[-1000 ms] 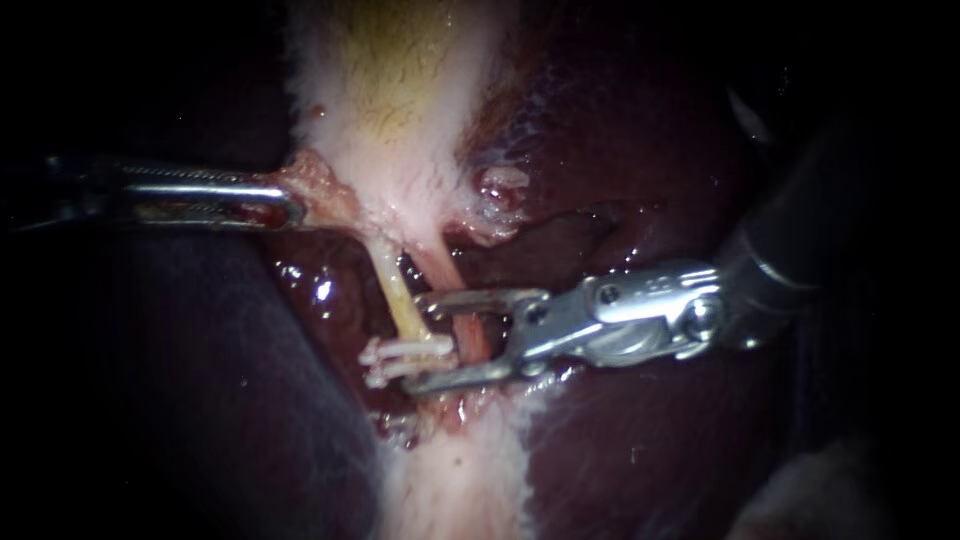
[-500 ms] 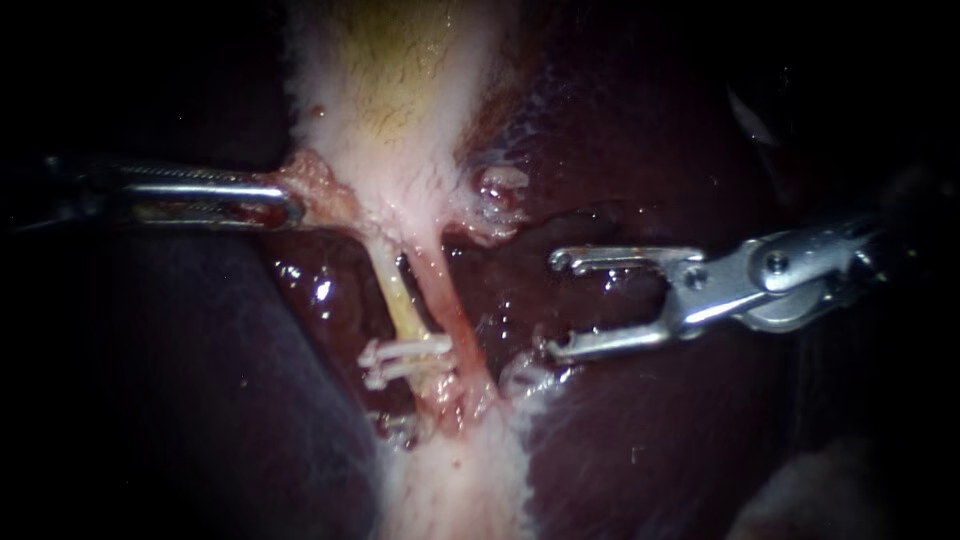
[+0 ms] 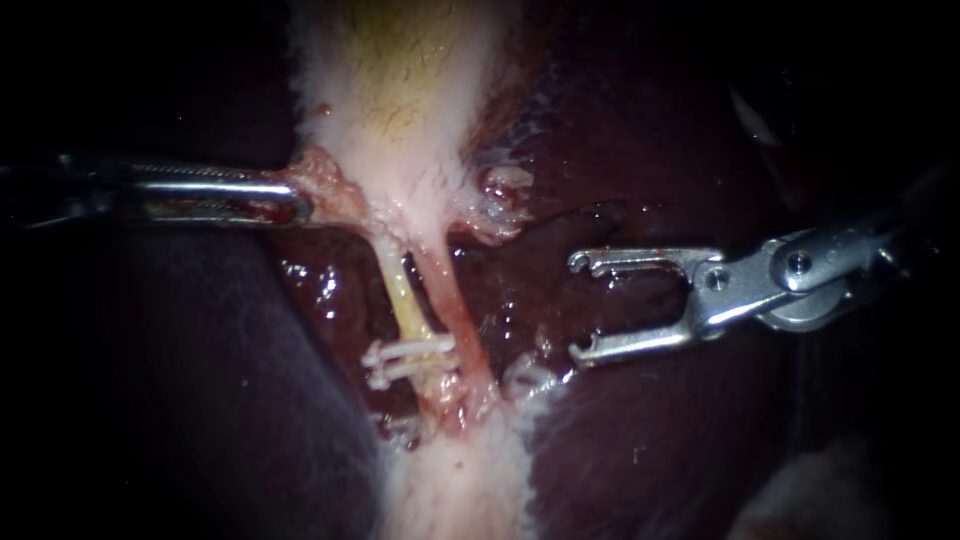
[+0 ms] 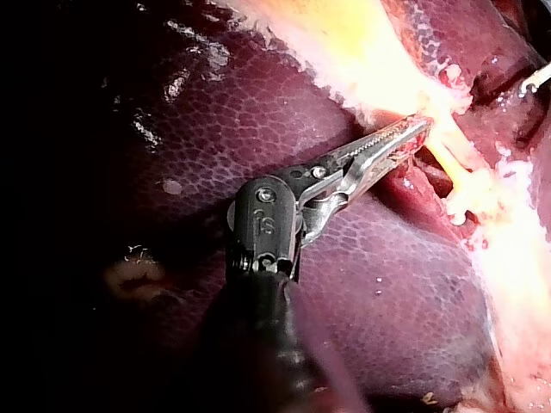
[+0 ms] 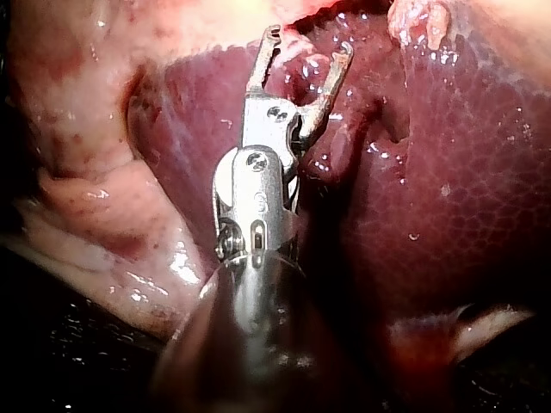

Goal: Going back second clip left tube

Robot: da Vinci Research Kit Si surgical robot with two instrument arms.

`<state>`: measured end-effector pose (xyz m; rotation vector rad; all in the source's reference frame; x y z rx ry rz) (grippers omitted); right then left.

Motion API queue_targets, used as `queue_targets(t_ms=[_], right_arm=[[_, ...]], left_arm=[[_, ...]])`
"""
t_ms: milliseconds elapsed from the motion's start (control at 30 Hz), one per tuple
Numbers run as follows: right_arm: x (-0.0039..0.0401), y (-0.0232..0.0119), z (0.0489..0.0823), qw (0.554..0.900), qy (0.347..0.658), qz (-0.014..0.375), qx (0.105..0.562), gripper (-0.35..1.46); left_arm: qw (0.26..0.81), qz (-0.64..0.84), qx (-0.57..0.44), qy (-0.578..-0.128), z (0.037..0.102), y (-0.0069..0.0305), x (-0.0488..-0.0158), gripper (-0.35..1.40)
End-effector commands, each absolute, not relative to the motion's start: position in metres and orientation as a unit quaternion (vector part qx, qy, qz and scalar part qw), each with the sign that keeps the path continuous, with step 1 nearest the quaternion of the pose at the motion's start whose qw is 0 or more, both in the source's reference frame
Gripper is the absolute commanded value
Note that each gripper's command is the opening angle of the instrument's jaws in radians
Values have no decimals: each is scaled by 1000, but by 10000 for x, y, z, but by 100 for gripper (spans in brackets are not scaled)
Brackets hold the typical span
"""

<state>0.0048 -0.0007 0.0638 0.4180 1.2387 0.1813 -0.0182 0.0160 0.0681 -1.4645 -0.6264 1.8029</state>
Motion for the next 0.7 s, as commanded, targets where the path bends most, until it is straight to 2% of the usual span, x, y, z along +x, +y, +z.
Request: queue_targets(t_ms=[33, 367, 700], right_arm=[[48, -7, 638, 790, 575, 84, 194, 50], [46, -7, 637, 789, 576, 83, 196, 50], [45, -6, 636, 789, 576, 83, 196, 50]], left_arm=[[361, 700, -567, -241, 685, 160, -184, -35], [360, 704, -567, -233, 722, 161, -206, -35], [359, 707, -564, -231, 730, 158, -208, -35]])
